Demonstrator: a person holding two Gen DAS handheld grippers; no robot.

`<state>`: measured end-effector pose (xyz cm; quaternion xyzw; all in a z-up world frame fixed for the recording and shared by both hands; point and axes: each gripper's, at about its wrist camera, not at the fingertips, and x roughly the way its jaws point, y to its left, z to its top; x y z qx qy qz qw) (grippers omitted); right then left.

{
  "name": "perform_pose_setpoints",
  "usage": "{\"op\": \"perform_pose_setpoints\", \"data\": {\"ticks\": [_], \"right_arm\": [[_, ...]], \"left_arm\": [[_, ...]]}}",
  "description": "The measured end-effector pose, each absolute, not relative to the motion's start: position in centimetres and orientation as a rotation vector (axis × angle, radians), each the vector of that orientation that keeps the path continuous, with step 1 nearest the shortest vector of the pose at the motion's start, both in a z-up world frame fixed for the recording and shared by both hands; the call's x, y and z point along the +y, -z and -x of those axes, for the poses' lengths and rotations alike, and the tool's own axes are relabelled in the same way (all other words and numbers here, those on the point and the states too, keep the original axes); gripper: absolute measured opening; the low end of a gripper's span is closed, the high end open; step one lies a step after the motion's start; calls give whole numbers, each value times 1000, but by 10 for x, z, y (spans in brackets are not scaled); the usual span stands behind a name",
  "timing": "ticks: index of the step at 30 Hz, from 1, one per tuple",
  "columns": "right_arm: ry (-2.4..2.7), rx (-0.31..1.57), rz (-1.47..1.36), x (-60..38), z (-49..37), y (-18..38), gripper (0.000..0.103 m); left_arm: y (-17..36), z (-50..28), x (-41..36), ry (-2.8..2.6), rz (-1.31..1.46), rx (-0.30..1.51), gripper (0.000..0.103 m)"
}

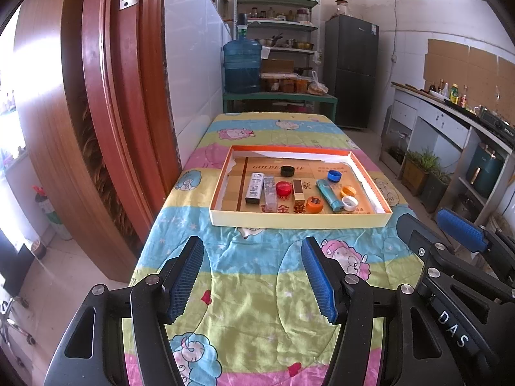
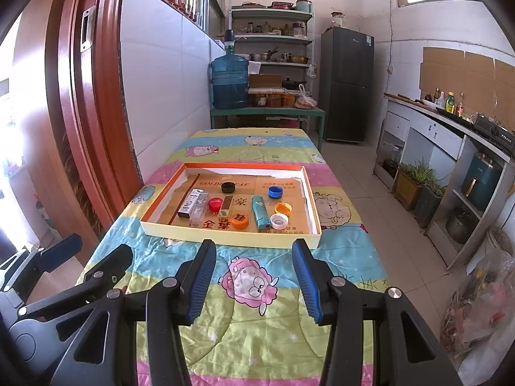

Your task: Organize rigid objects

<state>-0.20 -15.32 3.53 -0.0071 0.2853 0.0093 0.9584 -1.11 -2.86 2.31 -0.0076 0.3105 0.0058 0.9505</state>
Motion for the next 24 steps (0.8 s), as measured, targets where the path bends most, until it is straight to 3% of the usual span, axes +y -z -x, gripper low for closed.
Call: {"op": "perform_pose_setpoints", "data": {"ticks": [24], "right_arm": [[-24,588,11,-155,2,-35,49]], "left_arm": [[-17,11,-28,-18,17,640,65]]}}
